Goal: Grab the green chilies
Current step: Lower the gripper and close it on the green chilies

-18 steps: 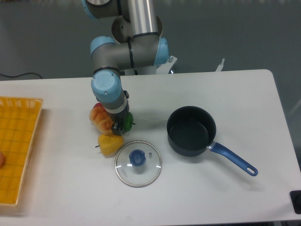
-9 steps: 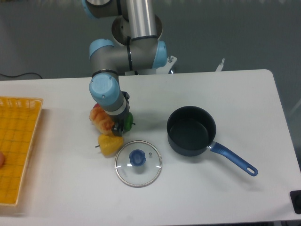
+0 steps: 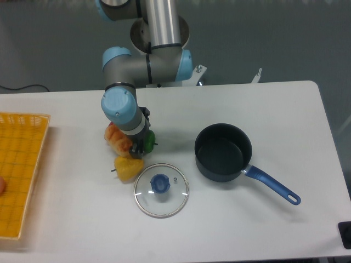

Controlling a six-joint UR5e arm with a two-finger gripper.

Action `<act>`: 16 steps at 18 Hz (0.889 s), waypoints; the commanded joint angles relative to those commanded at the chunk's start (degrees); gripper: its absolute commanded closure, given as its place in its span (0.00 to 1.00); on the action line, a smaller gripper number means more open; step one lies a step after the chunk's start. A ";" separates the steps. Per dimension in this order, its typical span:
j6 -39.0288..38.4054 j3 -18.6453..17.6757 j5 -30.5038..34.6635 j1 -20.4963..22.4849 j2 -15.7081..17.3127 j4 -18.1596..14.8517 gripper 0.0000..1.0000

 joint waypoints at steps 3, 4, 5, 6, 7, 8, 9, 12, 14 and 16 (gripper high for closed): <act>-0.27 0.00 0.96 -0.44 -0.17 -0.09 0.13; -0.44 0.00 1.23 -0.44 -0.26 0.00 0.16; -0.88 0.00 1.23 -0.44 -0.26 -0.09 0.20; -1.49 0.09 1.23 -0.53 -0.26 -0.09 0.22; -1.59 0.09 1.23 -0.53 -0.26 0.00 0.22; -1.68 0.09 1.23 -0.44 -0.35 -0.09 0.22; -1.76 0.17 1.23 -0.53 -0.35 -0.09 0.26; -2.12 0.26 1.32 -0.53 -0.44 -0.09 0.31; -2.20 0.53 1.32 -0.53 -0.53 -0.09 0.34; -2.12 1.66 1.32 -0.44 -0.53 -0.17 0.36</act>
